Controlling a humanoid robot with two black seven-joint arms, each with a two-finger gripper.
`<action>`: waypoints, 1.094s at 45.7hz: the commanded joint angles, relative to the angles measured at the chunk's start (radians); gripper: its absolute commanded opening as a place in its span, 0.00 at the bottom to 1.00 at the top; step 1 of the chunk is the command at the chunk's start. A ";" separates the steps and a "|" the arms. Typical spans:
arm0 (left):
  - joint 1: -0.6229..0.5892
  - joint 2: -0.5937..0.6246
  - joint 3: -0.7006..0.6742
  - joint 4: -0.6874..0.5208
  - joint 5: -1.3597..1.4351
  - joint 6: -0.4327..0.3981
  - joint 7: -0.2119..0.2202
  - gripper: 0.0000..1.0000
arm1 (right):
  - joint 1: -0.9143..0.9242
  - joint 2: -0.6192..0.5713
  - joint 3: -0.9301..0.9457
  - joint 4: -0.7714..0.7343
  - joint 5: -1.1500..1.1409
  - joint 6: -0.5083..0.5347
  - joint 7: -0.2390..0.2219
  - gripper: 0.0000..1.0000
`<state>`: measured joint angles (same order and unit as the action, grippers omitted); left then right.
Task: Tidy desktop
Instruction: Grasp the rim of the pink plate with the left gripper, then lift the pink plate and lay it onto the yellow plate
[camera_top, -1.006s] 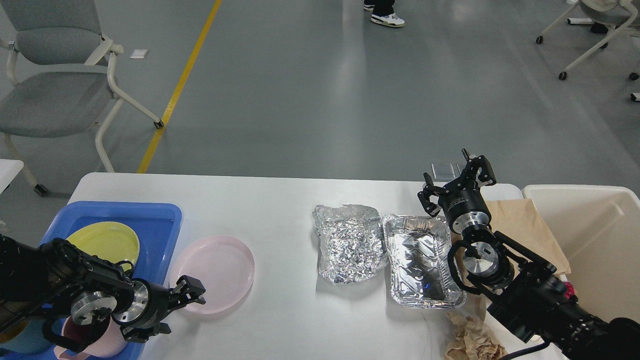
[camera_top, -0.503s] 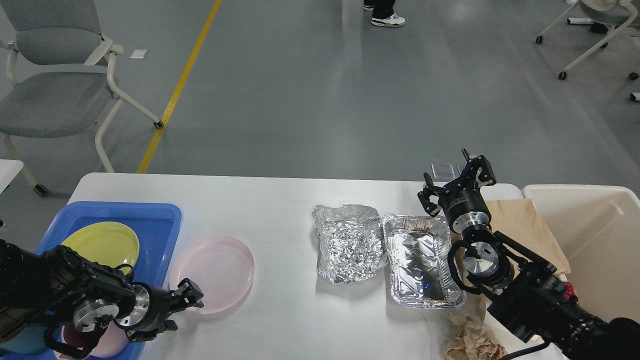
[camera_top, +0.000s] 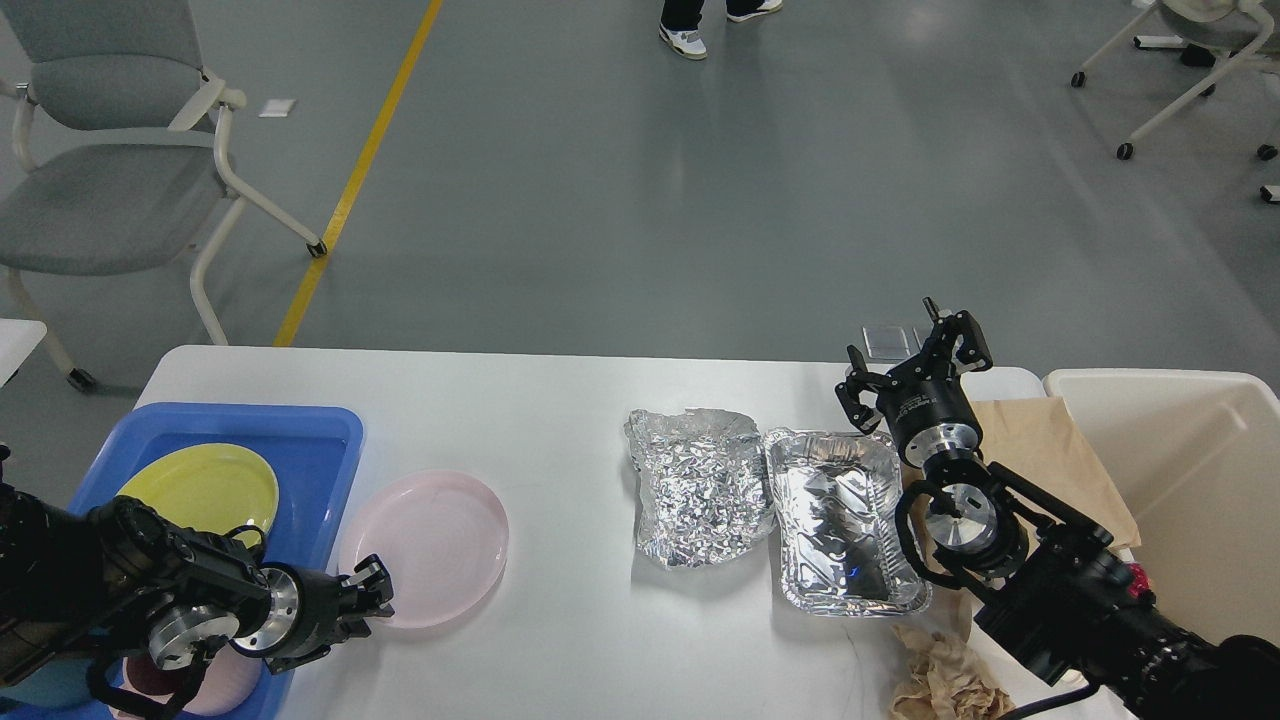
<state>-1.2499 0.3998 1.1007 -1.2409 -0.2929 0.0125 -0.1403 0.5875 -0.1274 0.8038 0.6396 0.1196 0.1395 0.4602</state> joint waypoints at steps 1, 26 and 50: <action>0.009 -0.001 0.001 0.000 0.001 0.007 -0.001 0.25 | 0.000 -0.001 0.000 0.000 0.000 0.000 0.000 1.00; 0.000 0.008 0.001 0.000 0.005 0.007 -0.009 0.00 | 0.000 0.000 0.000 0.000 0.000 0.000 0.000 1.00; -0.512 0.306 0.137 -0.109 0.268 -0.504 0.018 0.00 | 0.000 0.000 0.000 0.000 0.000 -0.001 0.000 1.00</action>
<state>-1.5778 0.6365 1.1672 -1.3363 -0.1190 -0.3154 -0.1281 0.5875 -0.1274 0.8038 0.6397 0.1193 0.1394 0.4602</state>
